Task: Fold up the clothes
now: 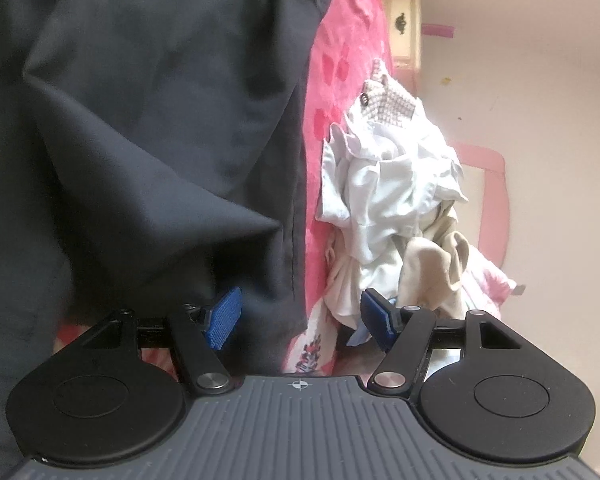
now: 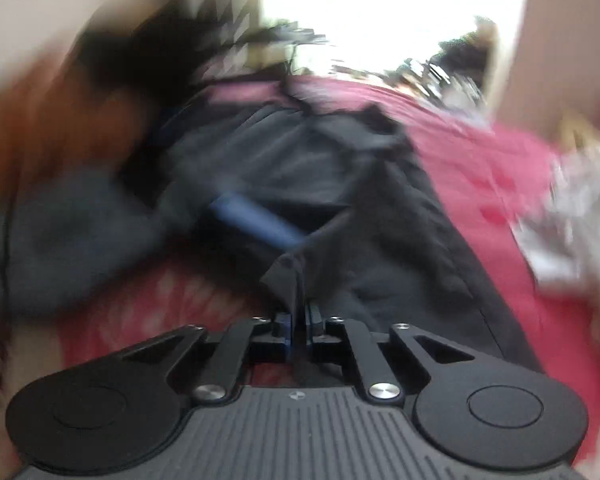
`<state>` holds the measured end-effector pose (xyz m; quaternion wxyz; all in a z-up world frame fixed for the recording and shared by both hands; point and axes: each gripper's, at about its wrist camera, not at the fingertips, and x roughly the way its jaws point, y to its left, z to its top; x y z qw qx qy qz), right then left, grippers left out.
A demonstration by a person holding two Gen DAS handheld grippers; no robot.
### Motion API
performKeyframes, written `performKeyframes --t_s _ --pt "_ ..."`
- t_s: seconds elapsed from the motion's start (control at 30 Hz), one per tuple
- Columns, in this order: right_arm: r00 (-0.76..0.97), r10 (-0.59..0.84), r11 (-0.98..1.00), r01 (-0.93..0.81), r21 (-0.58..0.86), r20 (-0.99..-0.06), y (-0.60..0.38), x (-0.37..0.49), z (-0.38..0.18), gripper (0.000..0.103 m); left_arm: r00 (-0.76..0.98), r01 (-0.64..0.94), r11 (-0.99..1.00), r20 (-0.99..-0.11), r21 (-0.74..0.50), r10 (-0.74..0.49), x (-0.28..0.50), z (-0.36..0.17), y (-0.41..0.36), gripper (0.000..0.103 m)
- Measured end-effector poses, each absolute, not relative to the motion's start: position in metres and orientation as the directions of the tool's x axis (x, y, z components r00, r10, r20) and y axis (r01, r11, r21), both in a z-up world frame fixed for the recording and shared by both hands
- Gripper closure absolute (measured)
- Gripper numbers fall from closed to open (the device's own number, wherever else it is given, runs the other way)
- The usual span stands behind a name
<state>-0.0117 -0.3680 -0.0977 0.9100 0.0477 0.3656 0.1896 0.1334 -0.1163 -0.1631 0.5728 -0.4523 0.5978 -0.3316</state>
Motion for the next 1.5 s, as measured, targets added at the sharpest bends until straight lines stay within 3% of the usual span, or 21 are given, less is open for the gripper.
performKeyframes --t_s 0.17,0.27,0.4,0.57,0.77,0.87,1.07,1.2,1.37,1.5 --pt "0.657 0.508 0.78 -0.076 0.622 -0.557 -0.443 0.005 -0.085 0.099 0.043 -0.128 0.384 -0.392 -0.914 -0.919 0.128 -0.164 -0.11 0.037" --pt "0.67 0.524 0.695 0.02 0.718 -0.526 -0.467 0.01 -0.092 0.099 0.025 -0.12 0.387 -0.392 -0.914 -0.92 0.123 -0.167 -0.11 0.037" --pt "0.685 0.47 0.75 0.023 0.661 -0.557 -0.468 0.011 -0.088 0.099 0.018 -0.115 0.405 -0.409 -0.907 -0.912 0.122 -0.169 -0.115 0.037" --pt "0.64 0.544 0.783 -0.154 0.602 -0.543 -0.446 -0.003 -0.078 0.094 0.02 -0.122 0.376 -0.381 -0.918 -0.924 0.129 -0.168 -0.13 0.037" --pt "0.429 0.607 0.792 -0.27 0.547 -0.668 -0.395 0.003 -0.11 0.093 0.014 -0.145 0.34 -0.345 -0.929 -0.938 0.145 -0.17 -0.152 0.037" --pt "0.481 0.52 0.851 -0.217 0.478 -0.706 -0.399 0.027 -0.118 0.093 0.034 -0.165 0.331 -0.341 -0.929 -0.94 0.154 -0.17 -0.155 0.037" --pt "0.713 0.378 0.822 0.036 0.569 -0.591 -0.477 0.062 -0.097 0.092 0.1 -0.13 0.317 -0.331 -0.939 -0.938 0.156 -0.16 -0.136 0.036" --pt "0.766 0.346 0.8 0.06 0.596 -0.542 -0.5 0.052 -0.083 0.074 0.096 -0.128 0.35 -0.362 -0.928 -0.927 0.152 -0.166 -0.129 0.036" --pt "0.692 0.394 0.857 -0.04 0.513 -0.605 -0.481 0.048 -0.092 0.048 0.08 -0.14 0.361 -0.374 -0.922 -0.924 0.145 -0.174 -0.125 0.036" --pt "0.619 0.425 0.865 -0.061 0.499 -0.661 -0.469 0.066 -0.107 0.045 0.061 -0.12 0.362 -0.371 -0.924 -0.927 0.136 -0.173 -0.121 0.036"
